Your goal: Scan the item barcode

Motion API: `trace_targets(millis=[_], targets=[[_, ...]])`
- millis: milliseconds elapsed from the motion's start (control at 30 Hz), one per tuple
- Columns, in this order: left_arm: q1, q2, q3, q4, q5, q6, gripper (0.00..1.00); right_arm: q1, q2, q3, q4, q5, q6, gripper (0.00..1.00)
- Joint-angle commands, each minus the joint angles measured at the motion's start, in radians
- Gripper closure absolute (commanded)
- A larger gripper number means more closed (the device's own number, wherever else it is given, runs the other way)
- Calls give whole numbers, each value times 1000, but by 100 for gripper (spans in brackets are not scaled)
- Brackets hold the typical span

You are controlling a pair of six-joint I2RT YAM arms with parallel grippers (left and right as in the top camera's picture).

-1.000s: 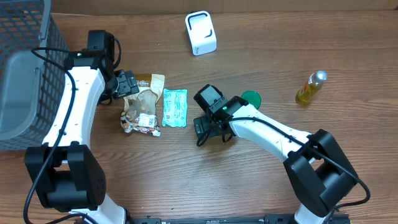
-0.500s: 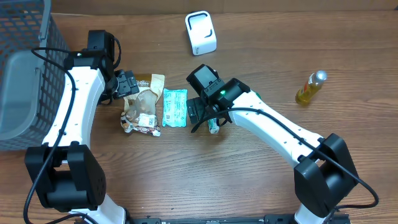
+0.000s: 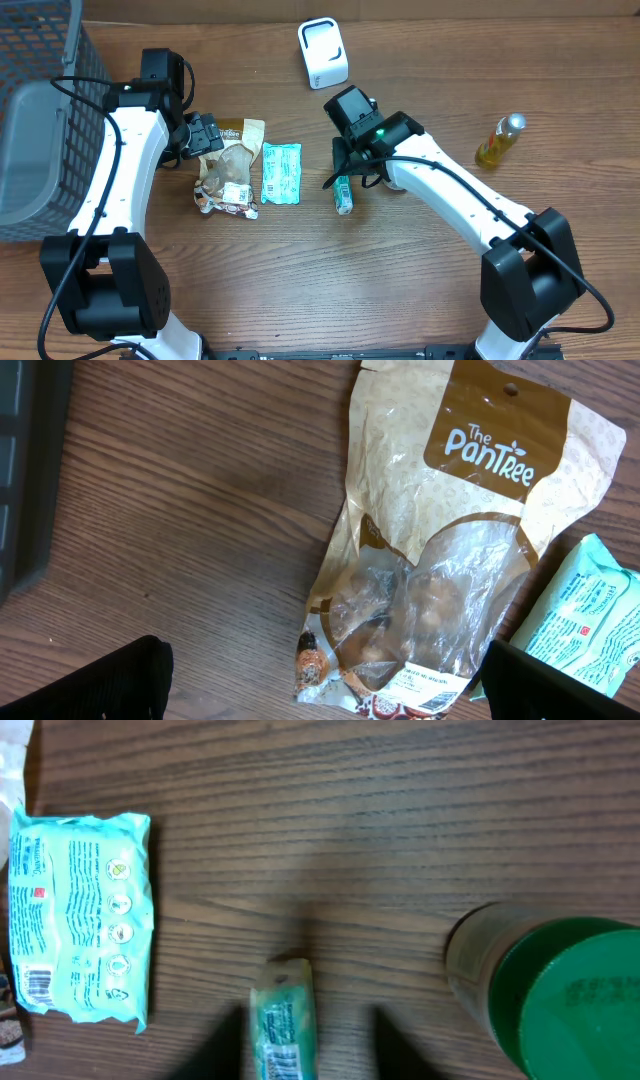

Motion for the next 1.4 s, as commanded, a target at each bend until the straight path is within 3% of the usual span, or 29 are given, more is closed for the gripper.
trace_targets(millis=[0,433,1367], targets=[[4,10,-5,-2,-9,-7,0,3,-16,19,-5,-6,11,96],[4,10,-5,-2,-9,-7,0,3,-15,-120,78,-4,13,96],[4,10,-5,-2,-9,-7,0,4,-12,-120,48,-56,38,91]])
